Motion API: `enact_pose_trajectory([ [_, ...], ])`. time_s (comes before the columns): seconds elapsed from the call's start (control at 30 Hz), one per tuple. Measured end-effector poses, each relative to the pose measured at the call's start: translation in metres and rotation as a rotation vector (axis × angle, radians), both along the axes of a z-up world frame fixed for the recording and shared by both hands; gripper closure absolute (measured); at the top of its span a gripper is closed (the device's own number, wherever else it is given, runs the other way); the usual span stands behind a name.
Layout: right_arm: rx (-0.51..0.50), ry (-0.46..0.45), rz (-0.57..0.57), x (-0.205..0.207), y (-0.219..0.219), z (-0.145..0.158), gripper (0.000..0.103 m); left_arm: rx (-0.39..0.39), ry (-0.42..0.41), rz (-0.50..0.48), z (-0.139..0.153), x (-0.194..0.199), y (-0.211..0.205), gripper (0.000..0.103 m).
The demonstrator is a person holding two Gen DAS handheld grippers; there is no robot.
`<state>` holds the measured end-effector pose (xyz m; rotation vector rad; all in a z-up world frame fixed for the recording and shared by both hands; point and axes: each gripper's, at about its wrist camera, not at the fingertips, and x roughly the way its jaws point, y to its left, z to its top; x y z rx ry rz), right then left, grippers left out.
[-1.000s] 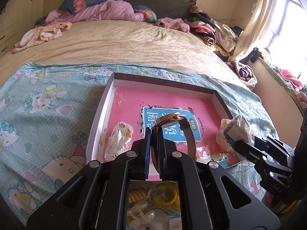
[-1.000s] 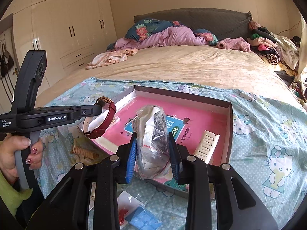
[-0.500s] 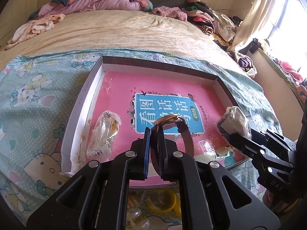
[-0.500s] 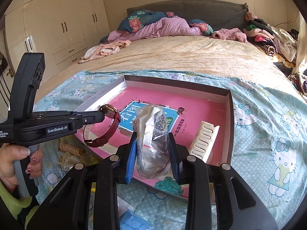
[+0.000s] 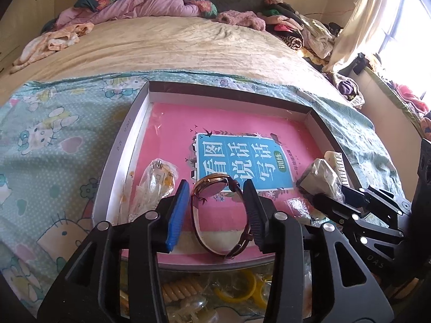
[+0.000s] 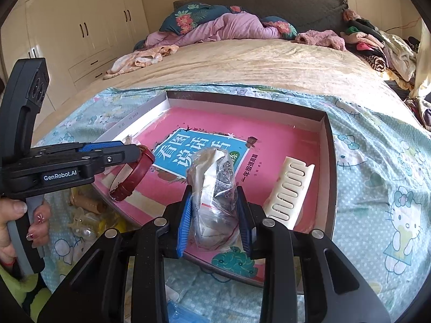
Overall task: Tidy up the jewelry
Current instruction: 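Carry the watch and bag into the pink-lined box and open both tools, then withdraw both tools from the box back over the remaining jewelry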
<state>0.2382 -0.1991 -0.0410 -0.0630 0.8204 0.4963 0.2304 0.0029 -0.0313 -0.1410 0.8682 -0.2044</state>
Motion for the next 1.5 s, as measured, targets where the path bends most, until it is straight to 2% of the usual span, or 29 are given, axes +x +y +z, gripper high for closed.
enact_pose_trajectory([
  [0.03,-0.002,0.004,0.002,0.0,0.001,-0.001,0.073,0.003,-0.007,0.002,0.001,-0.002,0.0,0.063],
  [0.1,-0.006,0.009,0.002,0.0,0.002,-0.003,0.071,0.008,-0.015,0.006,0.004,-0.005,0.0,0.051],
  [0.3,-0.009,0.011,-0.012,-0.003,0.0,-0.004,0.067,0.007,-0.033,0.028,0.011,-0.012,0.006,0.038],
  [0.43,0.006,-0.015,-0.022,-0.009,-0.004,0.003,0.054,-0.006,-0.042,0.048,0.017,-0.017,0.012,0.031],
  [0.7,0.034,-0.063,-0.049,-0.028,-0.016,0.02,0.022,-0.011,-0.062,0.08,0.025,-0.029,0.018,0.011],
  [0.87,0.044,-0.073,-0.072,-0.038,-0.021,0.026,0.014,-0.014,-0.067,0.082,0.03,-0.036,0.019,0.01],
  [1.5,0.065,-0.14,-0.086,-0.071,-0.036,0.057,0.012,-0.029,-0.113,0.083,0.052,-0.069,0.02,0.01],
])
